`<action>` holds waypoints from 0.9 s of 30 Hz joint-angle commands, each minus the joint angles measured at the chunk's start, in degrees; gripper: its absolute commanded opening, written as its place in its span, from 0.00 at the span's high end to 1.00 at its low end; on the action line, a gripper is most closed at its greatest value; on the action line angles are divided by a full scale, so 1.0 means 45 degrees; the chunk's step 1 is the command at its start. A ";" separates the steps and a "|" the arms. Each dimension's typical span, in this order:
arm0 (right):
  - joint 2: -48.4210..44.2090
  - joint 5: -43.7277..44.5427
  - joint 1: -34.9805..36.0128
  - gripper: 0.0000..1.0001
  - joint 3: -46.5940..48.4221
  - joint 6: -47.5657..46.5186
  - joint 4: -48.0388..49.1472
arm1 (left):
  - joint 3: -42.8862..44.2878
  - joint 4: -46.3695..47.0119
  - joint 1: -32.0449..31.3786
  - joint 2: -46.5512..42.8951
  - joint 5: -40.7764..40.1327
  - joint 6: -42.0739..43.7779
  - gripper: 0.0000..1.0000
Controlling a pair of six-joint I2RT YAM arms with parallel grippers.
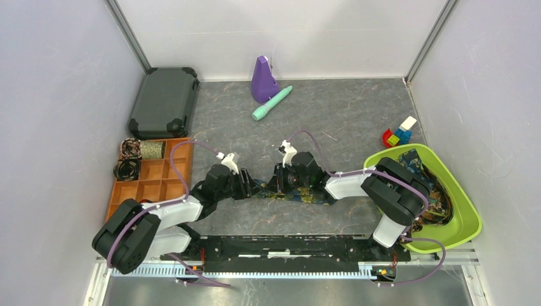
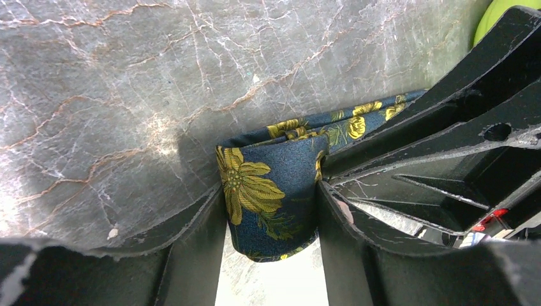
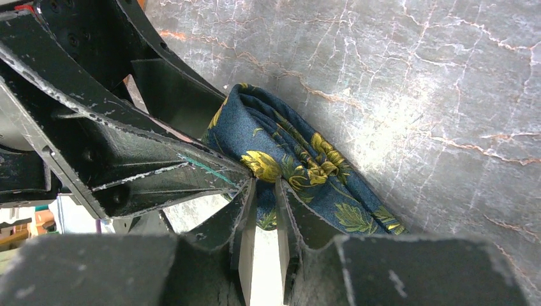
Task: Roll the ties
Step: Roll the tie at the center of the board.
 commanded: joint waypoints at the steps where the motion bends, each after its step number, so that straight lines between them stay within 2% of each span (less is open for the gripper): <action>1: 0.0671 0.0198 0.0081 0.77 -0.0391 -0.0293 -0.1103 | -0.0219 0.0986 -0.0047 0.0408 0.0655 -0.0557 0.43; 6: 0.0771 0.0178 0.0073 0.76 -0.0447 -0.0237 -0.0995 | -0.0177 0.0836 -0.0072 0.0316 0.0609 -0.0584 0.54; 10: 0.0622 0.0115 0.0071 0.75 -0.0298 -0.0216 -0.1085 | 0.0145 -0.0377 -0.0067 -0.0043 0.0029 -0.0356 0.59; 19: -0.0487 0.0211 0.0072 0.63 0.0711 -0.0413 -0.2136 | 0.0742 -0.3116 -0.0232 -0.1196 -0.1726 0.0263 0.63; 27: -0.0636 0.0288 0.0190 0.62 0.0849 -0.0363 -0.2326 | 0.1395 -0.4699 -0.0804 -0.1493 -0.3322 0.0465 0.65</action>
